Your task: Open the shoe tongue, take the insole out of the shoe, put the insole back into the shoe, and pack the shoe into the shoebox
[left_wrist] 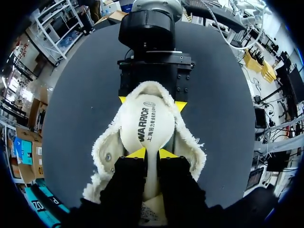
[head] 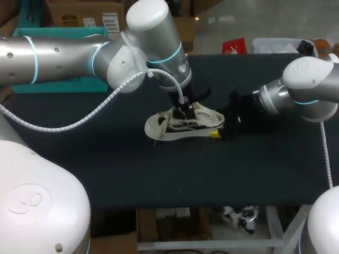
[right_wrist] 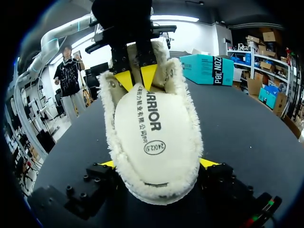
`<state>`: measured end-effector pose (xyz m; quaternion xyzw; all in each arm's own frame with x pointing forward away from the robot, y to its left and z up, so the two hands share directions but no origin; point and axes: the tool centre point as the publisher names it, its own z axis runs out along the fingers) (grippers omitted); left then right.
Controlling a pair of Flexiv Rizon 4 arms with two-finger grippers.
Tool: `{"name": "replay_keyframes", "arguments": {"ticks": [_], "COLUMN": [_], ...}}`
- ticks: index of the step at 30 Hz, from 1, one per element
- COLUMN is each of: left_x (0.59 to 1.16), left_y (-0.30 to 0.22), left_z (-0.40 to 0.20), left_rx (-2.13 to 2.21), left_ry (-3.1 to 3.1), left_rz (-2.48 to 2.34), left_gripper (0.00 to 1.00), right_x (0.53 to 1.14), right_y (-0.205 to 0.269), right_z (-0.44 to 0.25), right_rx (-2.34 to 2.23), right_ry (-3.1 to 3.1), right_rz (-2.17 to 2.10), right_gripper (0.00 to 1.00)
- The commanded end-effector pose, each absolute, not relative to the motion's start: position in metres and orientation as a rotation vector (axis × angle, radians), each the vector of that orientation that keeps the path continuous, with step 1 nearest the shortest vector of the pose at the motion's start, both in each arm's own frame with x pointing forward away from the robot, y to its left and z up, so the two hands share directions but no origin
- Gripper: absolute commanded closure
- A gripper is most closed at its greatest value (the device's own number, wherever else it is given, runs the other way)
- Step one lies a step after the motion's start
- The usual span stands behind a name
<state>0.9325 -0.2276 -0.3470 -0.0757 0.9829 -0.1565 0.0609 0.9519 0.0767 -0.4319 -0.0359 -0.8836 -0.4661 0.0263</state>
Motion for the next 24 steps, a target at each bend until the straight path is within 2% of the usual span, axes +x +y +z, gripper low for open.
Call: {"name": "replay_keyframes", "arguments": {"ticks": [1, 14, 24], "left_x": [0.922, 0.916, 0.900], "left_y": [-0.230, -0.235, -0.243], "left_z": [-0.334, -0.303, -0.240], "left_rx": [-0.242, -0.266, -0.104], "left_ry": [2.968, 3.042, 3.088], "left_rz": [-0.488, -0.709, -1.038], "left_gripper": [1.00, 1.00, 1.00], "right_x": [0.952, 0.952, 0.952], "right_y": [0.077, 0.077, 0.077], "right_z": [-0.439, -0.439, -0.439], "right_rx": [-0.111, -0.111, -0.111], "right_ry": [-2.728, -2.728, -2.728], "right_rz": [-1.445, -1.445, -1.445], "right_gripper": [1.00, 1.00, 1.00]}}
